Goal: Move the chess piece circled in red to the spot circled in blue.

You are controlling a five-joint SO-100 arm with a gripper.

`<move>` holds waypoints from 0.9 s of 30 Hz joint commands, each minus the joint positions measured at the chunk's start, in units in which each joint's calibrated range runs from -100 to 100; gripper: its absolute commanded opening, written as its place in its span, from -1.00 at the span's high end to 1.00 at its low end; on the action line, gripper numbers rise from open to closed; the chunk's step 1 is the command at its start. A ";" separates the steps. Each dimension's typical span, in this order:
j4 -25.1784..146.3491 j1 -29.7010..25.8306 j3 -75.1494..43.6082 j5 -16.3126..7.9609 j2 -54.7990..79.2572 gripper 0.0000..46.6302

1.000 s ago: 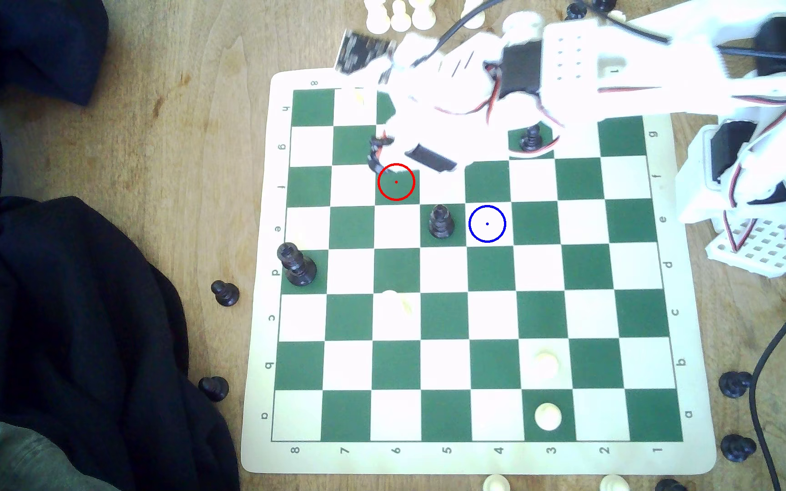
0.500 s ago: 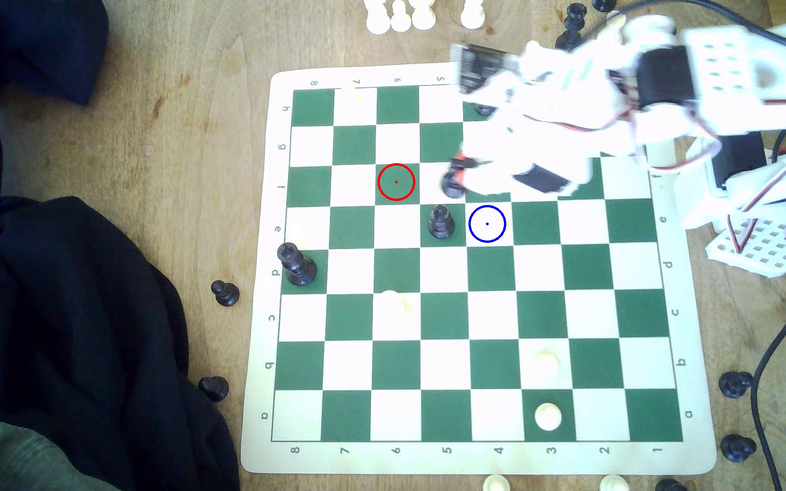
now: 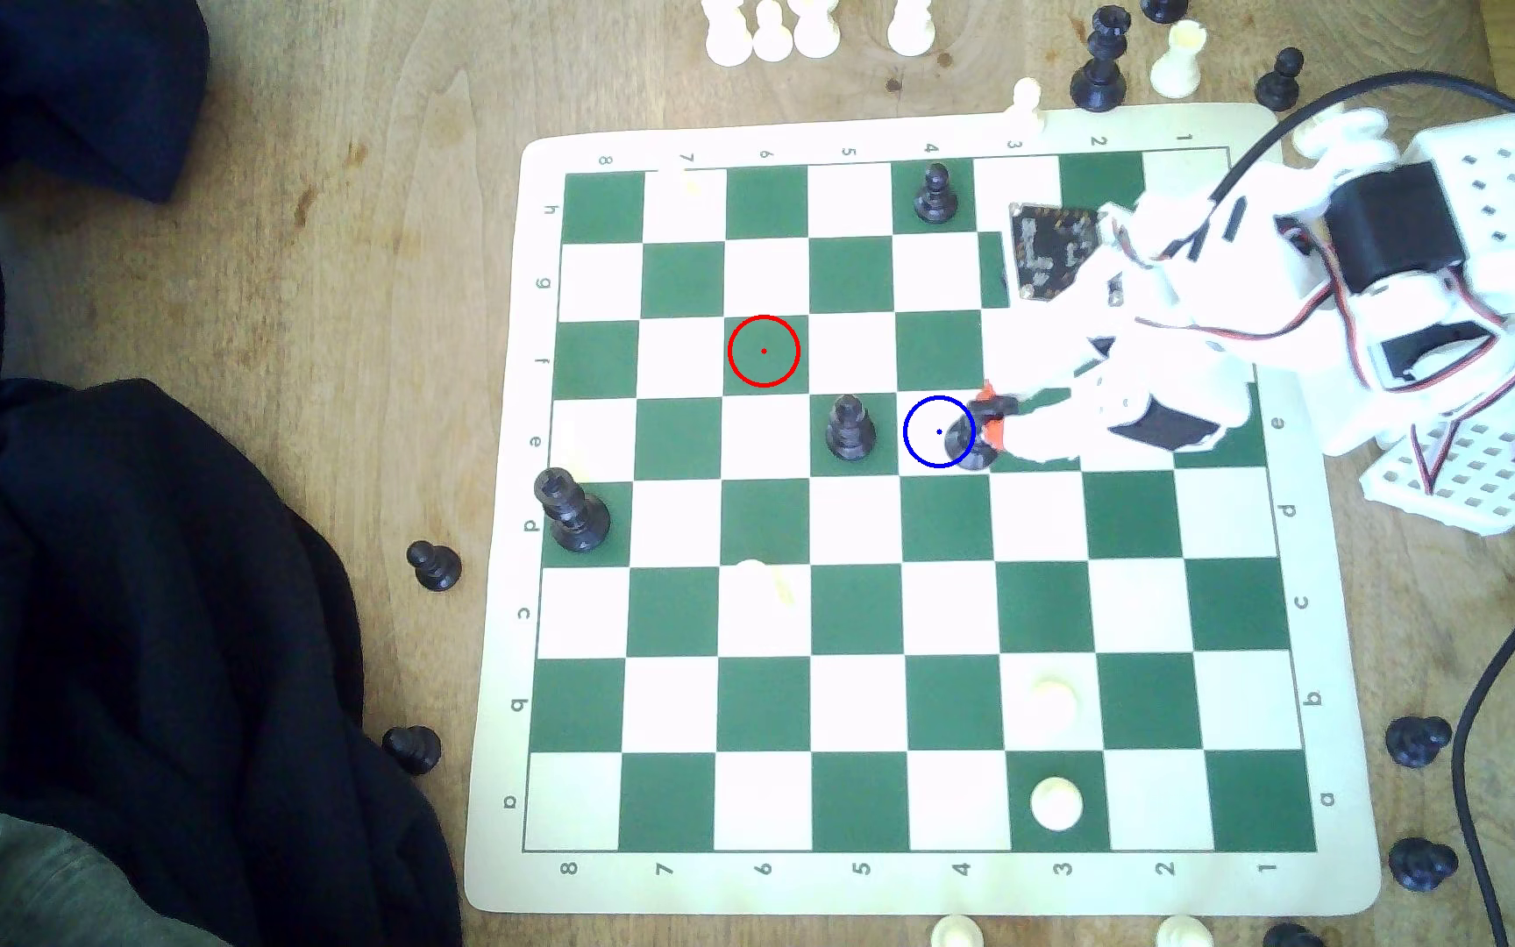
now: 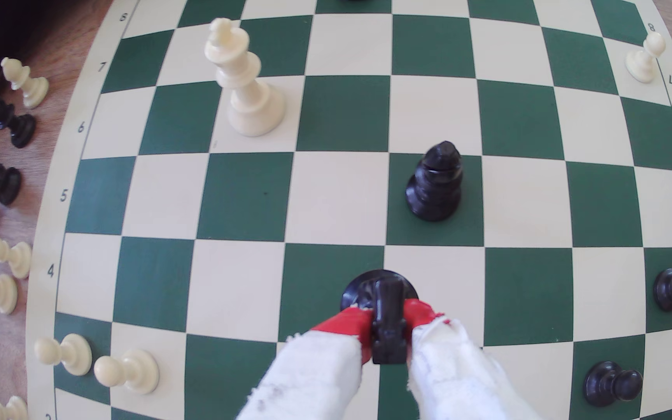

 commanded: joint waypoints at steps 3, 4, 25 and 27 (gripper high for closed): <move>-6.01 1.33 -0.98 0.24 4.26 0.99; -6.83 1.49 -0.98 0.29 5.28 0.99; -19.44 4.15 -3.88 0.63 27.35 0.99; -19.69 4.31 -3.97 0.73 27.94 0.99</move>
